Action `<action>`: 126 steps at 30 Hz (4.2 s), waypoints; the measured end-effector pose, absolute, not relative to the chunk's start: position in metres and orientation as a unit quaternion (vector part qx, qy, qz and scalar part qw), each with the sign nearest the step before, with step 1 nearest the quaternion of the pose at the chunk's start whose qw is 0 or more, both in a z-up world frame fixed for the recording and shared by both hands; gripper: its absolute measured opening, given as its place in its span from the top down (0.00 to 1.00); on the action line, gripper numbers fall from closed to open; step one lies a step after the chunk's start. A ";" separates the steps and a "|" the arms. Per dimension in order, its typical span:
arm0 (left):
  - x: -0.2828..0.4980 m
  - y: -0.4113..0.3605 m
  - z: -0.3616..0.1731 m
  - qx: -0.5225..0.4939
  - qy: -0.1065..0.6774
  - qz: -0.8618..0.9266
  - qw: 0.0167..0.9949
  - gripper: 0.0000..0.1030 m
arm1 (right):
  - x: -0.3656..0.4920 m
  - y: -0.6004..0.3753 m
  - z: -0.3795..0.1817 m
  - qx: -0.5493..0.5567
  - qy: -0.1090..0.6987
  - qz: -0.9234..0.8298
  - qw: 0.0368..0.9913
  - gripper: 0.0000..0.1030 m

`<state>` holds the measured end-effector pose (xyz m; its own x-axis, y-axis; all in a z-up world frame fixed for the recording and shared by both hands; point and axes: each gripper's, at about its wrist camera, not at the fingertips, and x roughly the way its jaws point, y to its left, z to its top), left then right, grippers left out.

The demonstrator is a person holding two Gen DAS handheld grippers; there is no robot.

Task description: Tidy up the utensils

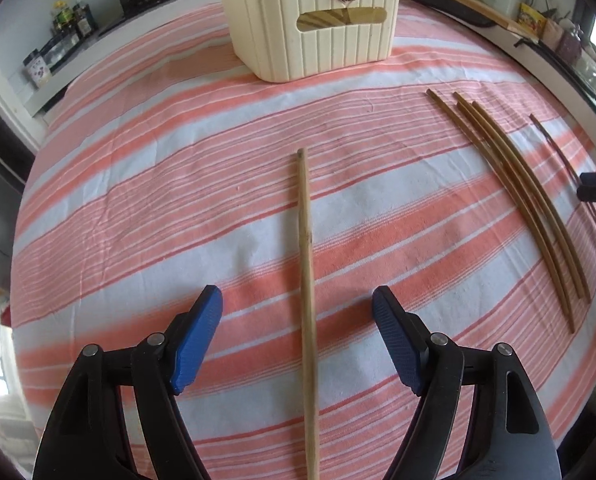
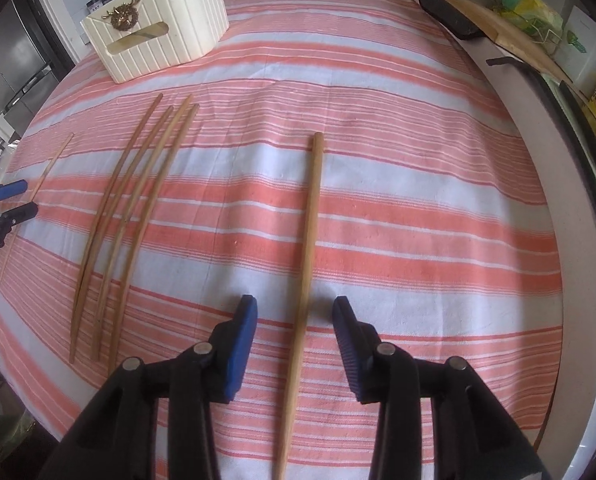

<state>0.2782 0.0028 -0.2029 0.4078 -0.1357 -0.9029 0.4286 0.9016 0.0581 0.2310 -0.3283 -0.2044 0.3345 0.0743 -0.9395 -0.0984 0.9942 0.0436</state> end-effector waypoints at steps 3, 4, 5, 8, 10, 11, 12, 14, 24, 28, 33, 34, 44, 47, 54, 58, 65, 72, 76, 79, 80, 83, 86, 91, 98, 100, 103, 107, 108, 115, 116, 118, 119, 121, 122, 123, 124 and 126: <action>0.293 -0.006 -0.204 0.156 0.523 -0.186 0.817 0.23 | 0.248 -0.327 -0.205 -0.018 0.583 0.058 0.810 0.66; 0.298 -0.007 -0.203 0.159 0.526 -0.192 0.813 0.24 | 0.256 -0.326 -0.205 -0.022 0.585 0.059 0.809 0.66; 0.304 -0.009 -0.203 0.160 0.529 -0.197 0.810 0.25 | 0.263 -0.326 -0.205 -0.025 0.586 0.060 0.808 0.68; 0.324 -0.010 -0.204 0.145 0.545 -0.207 0.799 0.29 | 0.289 -0.325 -0.204 -0.024 0.588 0.060 0.806 0.72; 0.338 -0.011 -0.202 0.131 0.551 -0.199 0.800 0.38 | 0.309 -0.325 -0.204 -0.018 0.589 0.060 0.806 0.73; 0.343 -0.012 -0.201 0.131 0.552 -0.189 0.802 0.50 | 0.318 -0.325 -0.204 -0.016 0.590 0.058 0.805 0.77; 0.346 -0.013 -0.199 0.127 0.552 -0.185 0.803 0.60 | 0.326 -0.325 -0.203 -0.014 0.590 0.055 0.805 0.86; 0.352 -0.013 -0.197 0.114 0.556 -0.182 0.803 0.94 | 0.337 -0.326 -0.203 -0.008 0.592 0.050 0.805 0.93; 0.327 0.012 -0.150 0.052 0.490 -0.177 0.852 0.95 | 0.327 -0.314 -0.159 0.028 0.502 0.060 0.863 0.93; 0.302 0.024 -0.104 0.031 0.438 -0.189 0.878 0.96 | 0.307 -0.302 -0.116 0.014 0.448 0.074 0.891 0.93; 0.271 0.032 -0.058 0.013 0.378 -0.205 0.903 0.96 | 0.262 -0.284 -0.067 -0.012 0.378 0.101 0.920 0.93; 0.265 0.033 -0.051 0.008 0.368 -0.207 0.906 0.96 | 0.253 -0.283 -0.057 -0.014 0.365 0.106 0.925 0.93; 0.227 0.033 -0.010 -0.013 0.287 -0.215 0.933 0.96 | 0.208 -0.260 -0.020 -0.028 0.263 0.123 0.957 0.93; 0.222 0.031 -0.003 -0.012 0.271 -0.213 0.939 0.96 | 0.208 -0.255 -0.015 -0.019 0.253 0.126 0.959 0.93; 0.223 0.031 0.007 -0.032 0.264 -0.213 0.940 0.96 | 0.203 -0.246 0.007 -0.019 0.225 0.140 0.964 0.93; 0.223 0.030 0.016 -0.036 0.258 -0.212 0.942 0.96 | 0.204 -0.241 0.016 -0.021 0.219 0.148 0.964 0.93; 0.233 0.027 0.042 -0.040 0.238 -0.215 0.946 0.96 | 0.227 -0.234 0.029 -0.024 0.220 0.157 0.963 0.93; 0.270 0.024 0.088 -0.040 0.195 -0.207 0.958 0.96 | 0.266 -0.227 0.068 -0.032 0.185 0.161 0.969 0.93; 0.305 0.023 0.111 -0.059 0.167 -0.196 0.964 0.96 | 0.301 -0.220 0.093 -0.035 0.164 0.164 0.972 0.93; 0.336 0.020 0.120 -0.071 0.148 -0.178 0.970 0.96 | 0.330 -0.213 0.106 -0.037 0.142 0.165 0.975 0.93; 0.347 0.018 0.121 -0.075 0.143 -0.169 0.972 0.96 | 0.340 -0.210 0.108 -0.035 0.134 0.165 0.977 0.93; 0.383 0.014 0.109 -0.088 0.152 -0.156 0.972 0.96 | 0.369 -0.206 0.106 -0.025 0.115 0.170 0.978 0.93; 0.416 0.008 0.084 -0.090 0.174 -0.143 0.970 0.96 | 0.401 -0.200 0.087 -0.013 0.129 0.178 0.975 0.93; 0.459 -0.003 0.032 -0.090 0.242 -0.134 0.957 0.96 | 0.453 -0.184 0.034 -0.030 0.206 0.190 0.959 0.93; 0.491 -0.018 -0.027 -0.069 0.353 -0.122 0.925 0.95 | 0.496 -0.179 -0.021 -0.012 0.317 0.187 0.930 0.92; 0.490 -0.020 -0.029 -0.064 0.364 -0.110 0.923 0.83 | 0.500 -0.178 -0.025 -0.003 0.324 0.186 0.928 0.88; 0.471 -0.011 -0.011 -0.061 0.350 -0.103 0.929 0.49 | 0.493 -0.185 -0.010 0.031 0.316 0.186 0.930 0.49; 0.416 0.011 0.027 -0.023 0.311 -0.102 0.945 0.24 | 0.451 -0.201 0.035 0.029 0.272 0.179 0.945 0.49; 0.398 0.017 0.033 -0.012 0.307 -0.108 0.945 0.20 | 0.434 -0.204 0.046 0.020 0.260 0.177 0.949 0.49; 0.257 0.042 -0.017 0.046 0.338 -0.135 0.930 0.04 | 0.280 -0.236 0.033 -0.098 0.243 0.167 0.951 0.49; 0.241 0.042 -0.035 0.036 0.351 -0.134 0.926 0.04 | 0.258 -0.241 0.017 -0.108 0.244 0.154 0.951 0.49; 0.213 0.036 -0.071 0.016 0.371 -0.132 0.919 0.04 | 0.222 -0.251 -0.020 -0.109 0.257 0.122 0.952 0.49; 0.201 0.032 -0.089 0.004 0.378 -0.131 0.917 0.04 | 0.205 -0.254 -0.042 -0.104 0.267 0.104 0.952 0.49; 0.182 0.021 -0.119 -0.023 0.383 -0.127 0.915 0.04 | 0.174 -0.260 -0.088 -0.082 0.279 0.071 0.954 0.49; 0.176 0.017 -0.131 -0.035 0.384 -0.126 0.914 0.04 | 0.162 -0.263 -0.109 -0.068 0.291 0.053 0.953 0.49; 0.172 0.012 -0.142 -0.043 0.389 -0.123 0.912 0.04 | 0.152 -0.265 -0.127 -0.054 0.303 0.036 0.951 0.49; 0.171 0.008 -0.150 -0.050 0.396 -0.122 0.909 0.04 | 0.142 -0.268 -0.142 -0.043 0.312 0.019 0.949 0.49; 0.171 -0.001 -0.161 -0.058 0.406 -0.134 0.902 0.04 | 0.125 -0.274 -0.158 -0.015 0.318 0.006 0.948 0.49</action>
